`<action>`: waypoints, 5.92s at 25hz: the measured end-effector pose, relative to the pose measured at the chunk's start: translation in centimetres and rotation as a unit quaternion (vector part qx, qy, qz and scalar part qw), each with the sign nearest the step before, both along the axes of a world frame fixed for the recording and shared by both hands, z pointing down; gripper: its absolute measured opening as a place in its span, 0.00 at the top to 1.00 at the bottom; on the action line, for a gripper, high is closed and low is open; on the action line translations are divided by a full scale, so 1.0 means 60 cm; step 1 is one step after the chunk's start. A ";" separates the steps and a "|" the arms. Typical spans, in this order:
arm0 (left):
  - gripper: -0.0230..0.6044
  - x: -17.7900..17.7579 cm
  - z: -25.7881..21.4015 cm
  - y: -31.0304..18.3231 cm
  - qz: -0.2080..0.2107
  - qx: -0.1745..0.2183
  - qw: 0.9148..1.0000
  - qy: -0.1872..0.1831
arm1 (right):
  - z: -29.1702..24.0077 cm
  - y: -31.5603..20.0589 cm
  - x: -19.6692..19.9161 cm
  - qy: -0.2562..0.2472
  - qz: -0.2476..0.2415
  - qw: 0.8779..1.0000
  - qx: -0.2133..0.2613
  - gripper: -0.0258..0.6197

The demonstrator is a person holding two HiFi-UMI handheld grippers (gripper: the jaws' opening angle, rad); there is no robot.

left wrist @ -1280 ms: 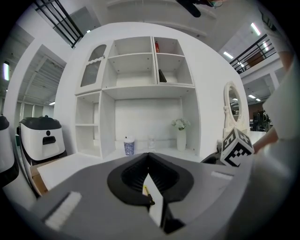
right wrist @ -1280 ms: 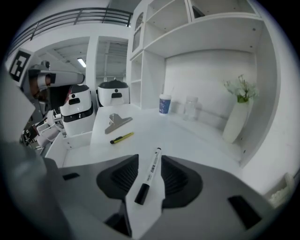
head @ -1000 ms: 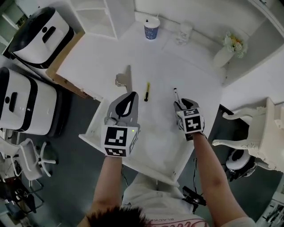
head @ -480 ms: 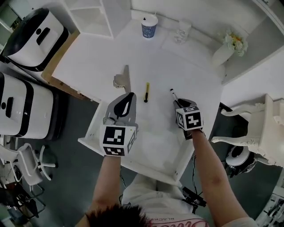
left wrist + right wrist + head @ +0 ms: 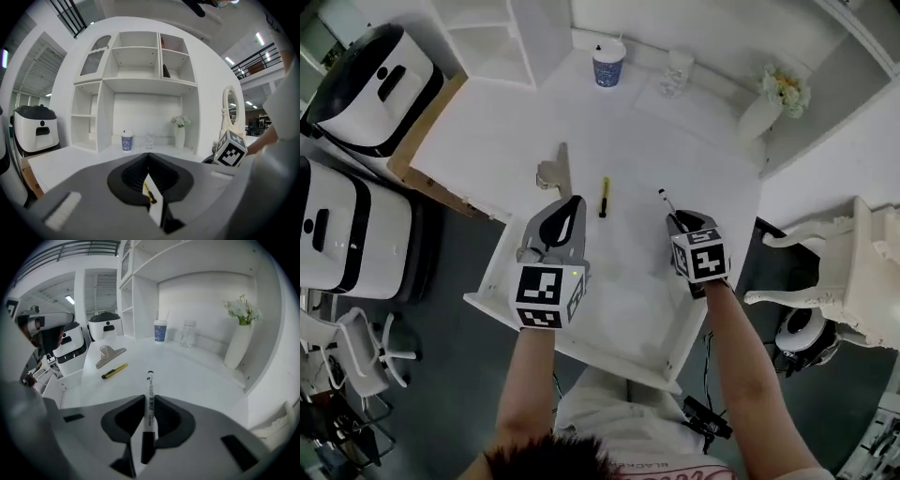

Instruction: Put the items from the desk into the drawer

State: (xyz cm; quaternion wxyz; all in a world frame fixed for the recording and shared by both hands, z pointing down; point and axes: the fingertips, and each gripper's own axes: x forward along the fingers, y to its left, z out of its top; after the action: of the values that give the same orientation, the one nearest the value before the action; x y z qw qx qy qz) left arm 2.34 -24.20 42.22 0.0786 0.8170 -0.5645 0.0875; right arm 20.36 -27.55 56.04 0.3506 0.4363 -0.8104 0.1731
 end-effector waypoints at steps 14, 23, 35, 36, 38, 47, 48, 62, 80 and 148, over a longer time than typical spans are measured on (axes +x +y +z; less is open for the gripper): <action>0.95 0.054 -0.123 0.078 -0.005 0.074 0.997 -0.020 | -0.139 0.070 0.034 -0.035 -0.003 0.997 0.066 0.85; 0.95 0.077 -0.215 0.144 -0.015 0.124 0.992 -0.034 | -0.250 0.128 0.062 -0.088 0.010 0.989 0.117 0.85; 0.95 0.099 -0.318 0.225 -0.024 0.186 0.981 -0.048 | -0.446 0.222 0.102 -0.129 0.005 0.962 0.240 0.85; 0.95 0.100 -0.325 0.231 -0.026 0.191 0.980 -0.047 | -0.463 0.233 0.103 -0.131 0.004 0.959 0.253 0.85; 0.95 0.101 -0.334 0.245 -0.028 0.198 0.979 -0.046 | -0.490 0.256 0.103 -0.133 0.000 0.952 0.275 0.85; 0.95 0.091 -0.345 0.277 -0.026 0.205 0.977 -0.055 | -0.564 0.324 0.122 -0.149 0.017 0.927 0.343 0.85; 0.95 0.086 -0.346 0.277 -0.026 0.205 0.977 -0.055 | -0.568 0.327 0.125 -0.148 0.021 0.926 0.348 0.85; 0.95 0.022 -0.290 0.230 0.005 0.160 0.986 -0.046 | -0.492 0.321 0.080 -0.121 0.057 0.945 0.300 0.85; 0.95 -0.017 -0.144 0.208 0.018 0.070 0.997 -0.027 | -0.203 0.349 0.034 -0.073 0.062 0.990 0.101 0.85; 0.95 -0.033 -0.079 0.202 0.031 0.034 0.998 -0.033 | 0.109 0.365 -0.005 0.035 0.021 0.985 -0.168 0.55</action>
State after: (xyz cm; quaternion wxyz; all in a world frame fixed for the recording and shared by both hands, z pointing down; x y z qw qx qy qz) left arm 0.35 -12.06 37.48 0.0292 0.8331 -0.5436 0.0979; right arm 20.07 -5.66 62.57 0.4435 0.3935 -0.7477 0.2990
